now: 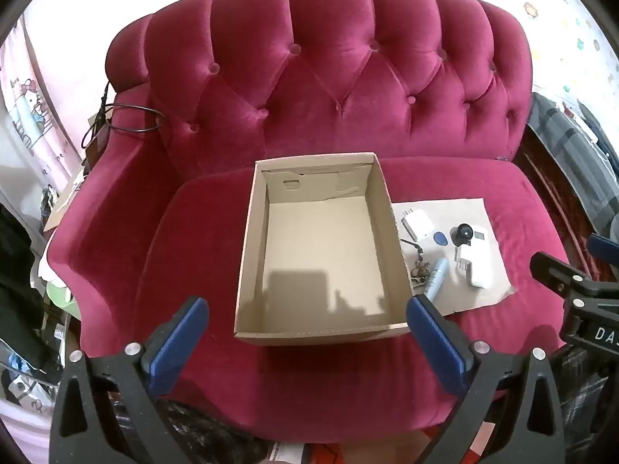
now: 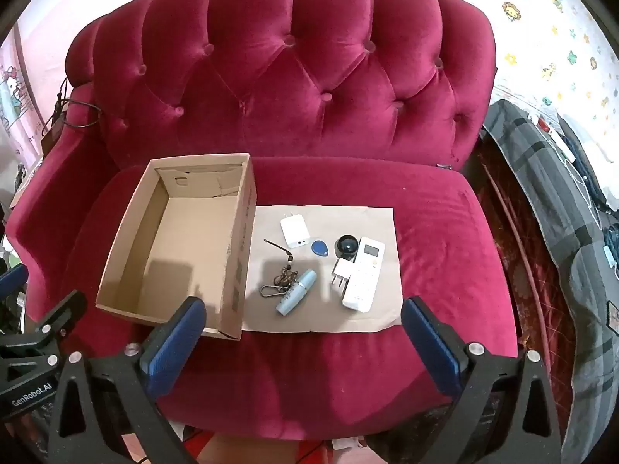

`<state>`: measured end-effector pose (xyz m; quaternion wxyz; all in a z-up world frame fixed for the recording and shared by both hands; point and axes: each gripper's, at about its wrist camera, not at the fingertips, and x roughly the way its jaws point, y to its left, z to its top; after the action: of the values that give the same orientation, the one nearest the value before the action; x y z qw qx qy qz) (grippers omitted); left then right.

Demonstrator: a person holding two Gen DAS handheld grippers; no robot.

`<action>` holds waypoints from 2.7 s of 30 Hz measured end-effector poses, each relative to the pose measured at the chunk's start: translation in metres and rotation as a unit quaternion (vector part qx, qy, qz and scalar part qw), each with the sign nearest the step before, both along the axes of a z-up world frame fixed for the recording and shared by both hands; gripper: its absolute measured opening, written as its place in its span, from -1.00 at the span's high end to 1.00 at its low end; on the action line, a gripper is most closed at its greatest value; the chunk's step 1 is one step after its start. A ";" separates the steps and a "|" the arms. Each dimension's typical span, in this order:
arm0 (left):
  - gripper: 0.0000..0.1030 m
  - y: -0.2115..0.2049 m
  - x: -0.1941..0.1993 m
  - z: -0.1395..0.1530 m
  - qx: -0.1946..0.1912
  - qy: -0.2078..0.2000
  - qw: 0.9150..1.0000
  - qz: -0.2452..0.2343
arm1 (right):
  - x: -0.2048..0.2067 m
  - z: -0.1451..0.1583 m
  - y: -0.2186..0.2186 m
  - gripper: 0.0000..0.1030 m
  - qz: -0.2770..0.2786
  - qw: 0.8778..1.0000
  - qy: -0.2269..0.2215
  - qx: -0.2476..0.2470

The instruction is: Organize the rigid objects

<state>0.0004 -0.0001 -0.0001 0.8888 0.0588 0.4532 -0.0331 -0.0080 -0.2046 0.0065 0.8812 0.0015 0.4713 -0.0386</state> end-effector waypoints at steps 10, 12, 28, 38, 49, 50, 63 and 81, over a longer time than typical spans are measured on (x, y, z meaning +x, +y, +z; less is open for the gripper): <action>-1.00 -0.006 0.001 0.002 0.012 -0.003 1.000 -0.002 | 0.003 -0.003 0.004 -1.00 -0.002 1.000 0.002 -0.012; -1.00 -0.006 0.000 0.001 0.010 -0.003 1.000 -0.002 | 0.001 -0.004 0.002 -1.00 0.002 1.000 0.002 -0.009; -1.00 -0.001 0.005 -0.001 0.009 0.000 1.000 -0.004 | 0.006 -0.004 -0.003 -1.00 0.001 1.000 0.003 -0.002; -1.00 0.000 0.007 -0.003 0.009 -0.001 1.000 -0.005 | 0.007 -0.005 -0.004 -1.00 -0.001 1.000 0.003 -0.001; -1.00 0.001 0.012 -0.006 0.008 -0.001 1.000 -0.003 | 0.013 -0.009 -0.002 -1.00 -0.002 1.000 0.005 -0.006; -1.00 0.002 0.012 -0.006 0.007 -0.001 1.000 -0.002 | 0.013 -0.009 -0.002 -1.00 -0.002 1.000 0.005 -0.006; -1.00 0.005 0.018 -0.009 0.007 0.005 1.000 -0.001 | 0.021 -0.013 -0.001 -1.00 0.000 1.000 0.012 -0.007; -1.00 0.010 0.039 -0.022 0.004 0.014 1.000 -0.003 | 0.036 -0.021 -0.001 -1.00 -0.009 1.000 0.014 -0.011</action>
<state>0.0398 0.0104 -0.0219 0.8818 0.0634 0.4659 -0.0353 0.0281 -0.2053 -0.0150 0.8743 -0.0047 0.4827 -0.0513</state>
